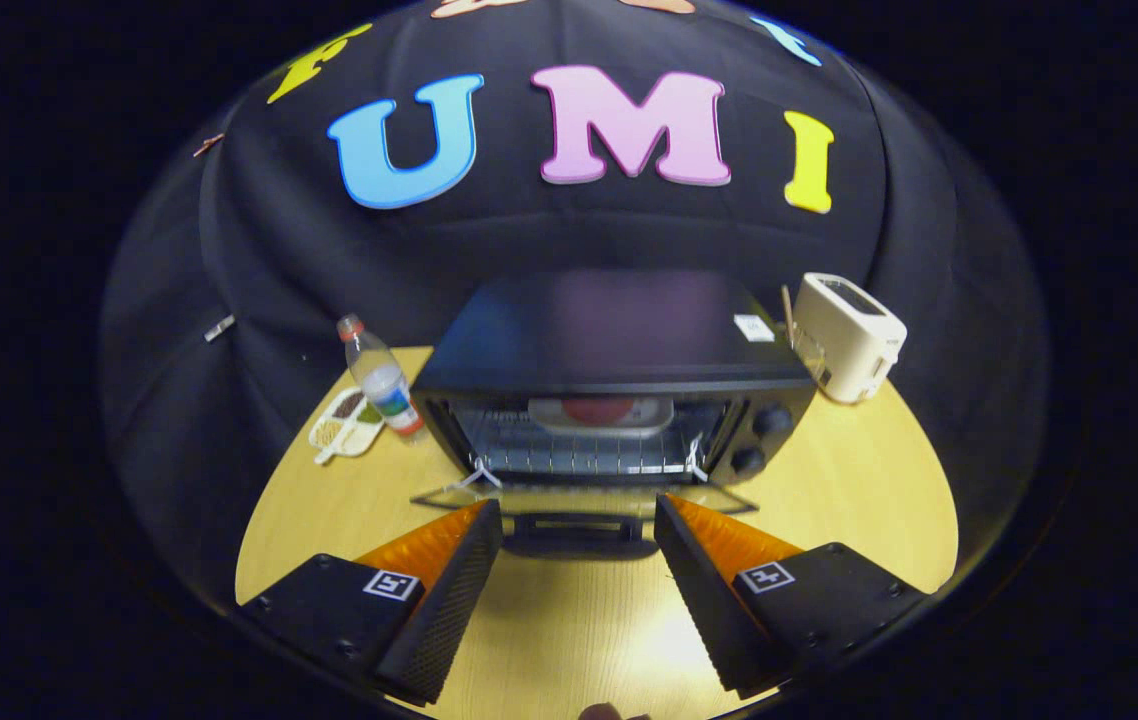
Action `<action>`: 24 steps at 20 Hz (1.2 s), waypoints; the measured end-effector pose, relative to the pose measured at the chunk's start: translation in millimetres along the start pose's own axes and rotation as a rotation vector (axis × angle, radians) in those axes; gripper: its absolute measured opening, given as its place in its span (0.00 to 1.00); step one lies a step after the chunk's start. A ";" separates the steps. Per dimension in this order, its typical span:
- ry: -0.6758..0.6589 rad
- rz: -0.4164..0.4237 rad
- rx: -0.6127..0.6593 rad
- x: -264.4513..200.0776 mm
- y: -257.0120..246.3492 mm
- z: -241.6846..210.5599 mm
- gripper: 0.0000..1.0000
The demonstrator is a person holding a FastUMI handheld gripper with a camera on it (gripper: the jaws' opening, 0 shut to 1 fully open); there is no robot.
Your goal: Open the toaster oven, put the food inside, and close the toaster oven door.
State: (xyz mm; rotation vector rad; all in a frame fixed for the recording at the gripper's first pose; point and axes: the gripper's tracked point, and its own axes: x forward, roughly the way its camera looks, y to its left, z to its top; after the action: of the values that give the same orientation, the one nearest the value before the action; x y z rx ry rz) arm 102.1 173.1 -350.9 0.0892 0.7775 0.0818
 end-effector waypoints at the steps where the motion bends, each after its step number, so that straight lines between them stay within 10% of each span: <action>1: 0.052 -0.011 -0.009 11.0 -1.6 -22.1 0.99; 6: 0.084 -0.048 0.041 51.3 -3.8 -35.7 1.00; 13: -0.117 -0.061 0.064 45.3 -19.6 79.9 1.00; 24: -0.493 -0.061 0.052 -124.0 -121.0 189.9 0.99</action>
State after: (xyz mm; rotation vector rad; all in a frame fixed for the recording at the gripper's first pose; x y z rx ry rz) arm 152.6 30.3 -143.2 0.1292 0.2889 -0.0194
